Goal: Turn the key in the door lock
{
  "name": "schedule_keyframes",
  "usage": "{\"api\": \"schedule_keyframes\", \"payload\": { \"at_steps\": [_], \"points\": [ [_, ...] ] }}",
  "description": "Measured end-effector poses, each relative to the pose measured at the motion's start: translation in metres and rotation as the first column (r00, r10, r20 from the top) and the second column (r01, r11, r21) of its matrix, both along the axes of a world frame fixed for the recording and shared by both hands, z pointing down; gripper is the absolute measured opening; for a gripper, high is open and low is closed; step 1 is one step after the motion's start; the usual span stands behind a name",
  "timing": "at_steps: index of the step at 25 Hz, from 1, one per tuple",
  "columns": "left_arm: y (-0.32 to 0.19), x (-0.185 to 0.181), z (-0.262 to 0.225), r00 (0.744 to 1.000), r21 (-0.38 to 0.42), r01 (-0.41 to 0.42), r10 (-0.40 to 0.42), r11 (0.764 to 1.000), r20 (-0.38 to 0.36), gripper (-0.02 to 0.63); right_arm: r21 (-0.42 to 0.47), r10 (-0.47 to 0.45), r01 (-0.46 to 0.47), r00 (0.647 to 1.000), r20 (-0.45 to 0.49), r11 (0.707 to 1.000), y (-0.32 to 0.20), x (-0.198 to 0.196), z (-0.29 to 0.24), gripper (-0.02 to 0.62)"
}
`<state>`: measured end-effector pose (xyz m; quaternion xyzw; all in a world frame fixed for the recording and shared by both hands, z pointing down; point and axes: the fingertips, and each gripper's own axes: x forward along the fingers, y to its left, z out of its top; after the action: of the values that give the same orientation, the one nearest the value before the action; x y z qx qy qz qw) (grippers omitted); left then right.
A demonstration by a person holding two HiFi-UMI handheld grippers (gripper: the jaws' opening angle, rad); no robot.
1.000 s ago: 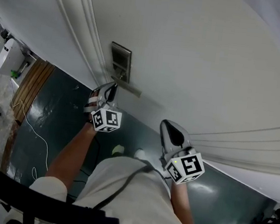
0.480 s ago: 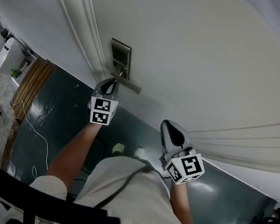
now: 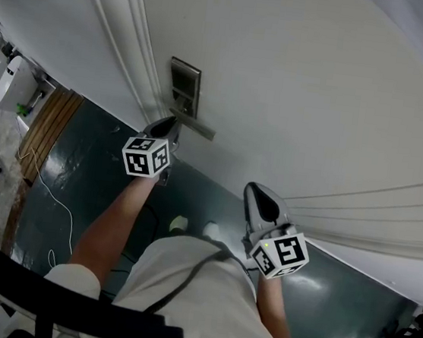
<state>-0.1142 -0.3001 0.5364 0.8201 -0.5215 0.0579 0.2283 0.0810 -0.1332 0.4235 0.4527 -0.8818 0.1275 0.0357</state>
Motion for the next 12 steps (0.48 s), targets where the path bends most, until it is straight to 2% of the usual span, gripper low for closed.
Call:
{"api": "schedule_keyframes", "payload": {
  "at_steps": [5,9,12],
  "points": [
    [-0.0012,-0.0004,0.0029,0.988,-0.069,-0.016,0.005,0.997,-0.153,0.029,0.002,0.006,-0.006,1.000,0.002,1.000,0.0014,-0.0026,0.0001,0.006],
    [-0.0018,-0.0012,0.0035,0.956,-0.106,-0.031,-0.002,0.994,-0.293,0.031,0.003,0.014,-0.014,1.000,0.000,1.000,0.0029,-0.0027,-0.0012,0.006],
    [-0.0033,-0.0025,0.0017,0.909,-0.145,-0.041,-0.023,0.989,-0.415,0.032,0.002,0.027,-0.027,1.000,-0.002,1.000,0.0033,-0.0007,0.0000,0.006]
  ]
}}
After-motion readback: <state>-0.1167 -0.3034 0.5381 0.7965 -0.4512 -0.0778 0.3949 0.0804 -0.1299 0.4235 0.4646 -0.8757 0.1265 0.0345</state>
